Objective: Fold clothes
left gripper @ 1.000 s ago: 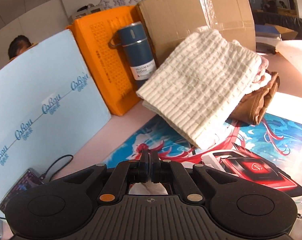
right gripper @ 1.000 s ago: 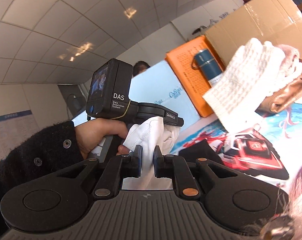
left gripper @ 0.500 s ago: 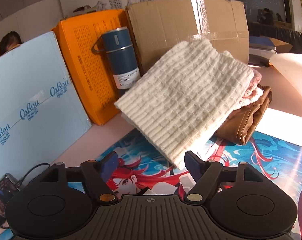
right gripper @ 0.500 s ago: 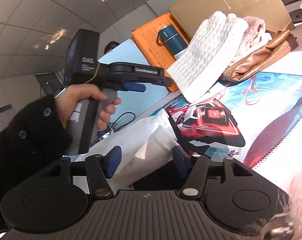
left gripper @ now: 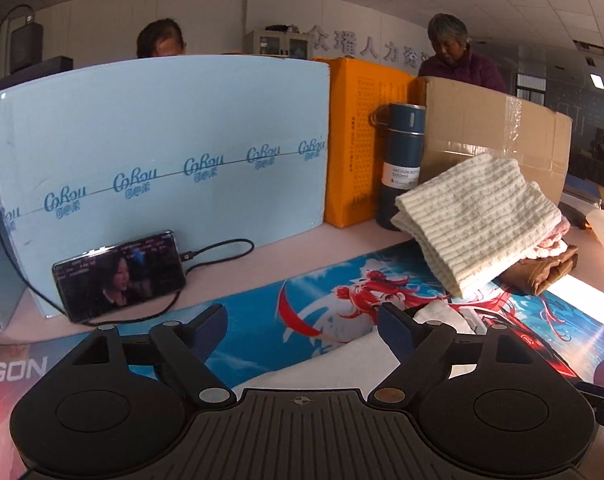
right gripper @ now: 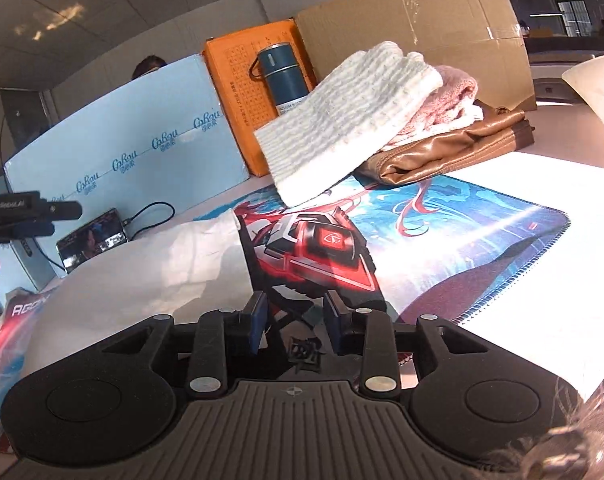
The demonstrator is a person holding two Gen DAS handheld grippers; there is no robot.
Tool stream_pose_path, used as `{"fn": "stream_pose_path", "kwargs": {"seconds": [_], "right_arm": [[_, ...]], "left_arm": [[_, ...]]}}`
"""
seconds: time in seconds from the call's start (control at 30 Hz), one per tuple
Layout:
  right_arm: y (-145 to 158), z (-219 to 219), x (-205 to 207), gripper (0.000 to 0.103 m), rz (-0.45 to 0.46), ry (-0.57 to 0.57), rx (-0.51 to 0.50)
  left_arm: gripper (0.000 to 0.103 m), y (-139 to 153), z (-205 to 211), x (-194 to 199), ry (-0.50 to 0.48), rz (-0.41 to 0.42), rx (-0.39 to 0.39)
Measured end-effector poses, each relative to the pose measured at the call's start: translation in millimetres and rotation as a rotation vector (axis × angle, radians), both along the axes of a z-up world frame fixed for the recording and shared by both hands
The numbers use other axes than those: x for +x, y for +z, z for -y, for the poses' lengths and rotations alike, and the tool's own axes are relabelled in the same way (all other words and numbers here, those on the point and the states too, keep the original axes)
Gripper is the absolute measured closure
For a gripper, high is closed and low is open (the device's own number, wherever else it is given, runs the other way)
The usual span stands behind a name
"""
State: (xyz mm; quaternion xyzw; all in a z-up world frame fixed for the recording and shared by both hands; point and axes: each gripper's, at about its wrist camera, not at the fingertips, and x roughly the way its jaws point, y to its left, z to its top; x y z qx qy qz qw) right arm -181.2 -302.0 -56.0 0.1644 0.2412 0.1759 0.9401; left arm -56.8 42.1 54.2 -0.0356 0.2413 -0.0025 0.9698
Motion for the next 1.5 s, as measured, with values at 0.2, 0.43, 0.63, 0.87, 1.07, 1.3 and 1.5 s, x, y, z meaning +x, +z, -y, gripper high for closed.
{"fn": "stream_pose_path", "kwargs": {"seconds": [0.2,0.43,0.63,0.87,1.07,1.3,1.5], "right_arm": [[8.6,41.1,0.5,0.038,-0.236,0.078,0.297],[9.8,27.5,25.1,0.034,-0.521,0.171,0.454],[17.2,-1.6,45.3,0.029,-0.586,0.151,0.414],[18.8,-48.6,42.0,0.035,-0.487,0.114,0.347],[13.8,-70.6,44.3,0.081,-0.382,0.094,0.332],[55.7,-125.8,49.7,0.089,-0.230,0.327,0.351],[80.1,-223.4,56.6,0.090,-0.189,0.555,0.318]], "left_arm": [[0.015,-17.8,-26.5,-29.3,-0.019,0.001,-0.121],[0.011,-32.6,-41.1,-22.6,-0.053,-0.020,-0.199],[0.011,-43.9,-63.2,3.9,-0.041,-0.073,-0.296],[0.050,-75.2,-53.4,37.5,-0.115,-0.182,-0.382],[0.092,-71.3,-58.1,24.3,-0.127,-0.140,-0.331],[0.093,-33.7,-110.7,-39.4,-0.001,0.040,-0.307],[0.093,-11.2,-183.9,-108.0,0.227,0.162,-0.258]]}}
